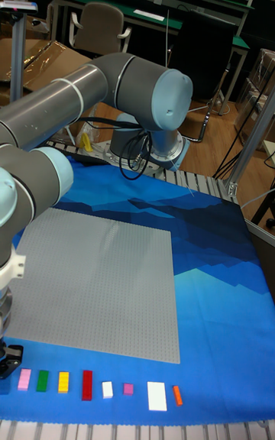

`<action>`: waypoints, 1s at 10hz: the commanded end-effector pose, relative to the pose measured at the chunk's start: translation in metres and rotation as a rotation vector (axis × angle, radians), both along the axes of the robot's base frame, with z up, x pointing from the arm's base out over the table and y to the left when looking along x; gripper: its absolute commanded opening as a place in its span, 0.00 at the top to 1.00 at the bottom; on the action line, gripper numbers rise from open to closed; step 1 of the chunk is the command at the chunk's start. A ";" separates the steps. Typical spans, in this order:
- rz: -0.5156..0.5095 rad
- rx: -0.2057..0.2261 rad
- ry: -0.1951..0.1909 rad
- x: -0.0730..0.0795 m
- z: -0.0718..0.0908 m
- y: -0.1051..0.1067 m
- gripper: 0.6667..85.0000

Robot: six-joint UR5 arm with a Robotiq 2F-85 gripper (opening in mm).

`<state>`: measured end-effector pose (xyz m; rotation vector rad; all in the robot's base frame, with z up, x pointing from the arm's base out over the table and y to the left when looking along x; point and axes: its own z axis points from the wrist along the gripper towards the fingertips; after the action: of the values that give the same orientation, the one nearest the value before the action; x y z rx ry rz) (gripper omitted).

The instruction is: Stack small Lego blocks one on top of the other

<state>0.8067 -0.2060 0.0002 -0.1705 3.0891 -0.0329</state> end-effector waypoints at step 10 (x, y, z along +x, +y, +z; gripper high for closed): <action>-0.070 0.044 0.008 -0.041 0.039 0.038 0.64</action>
<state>0.7754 -0.1841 0.0311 -0.1108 3.1076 0.0044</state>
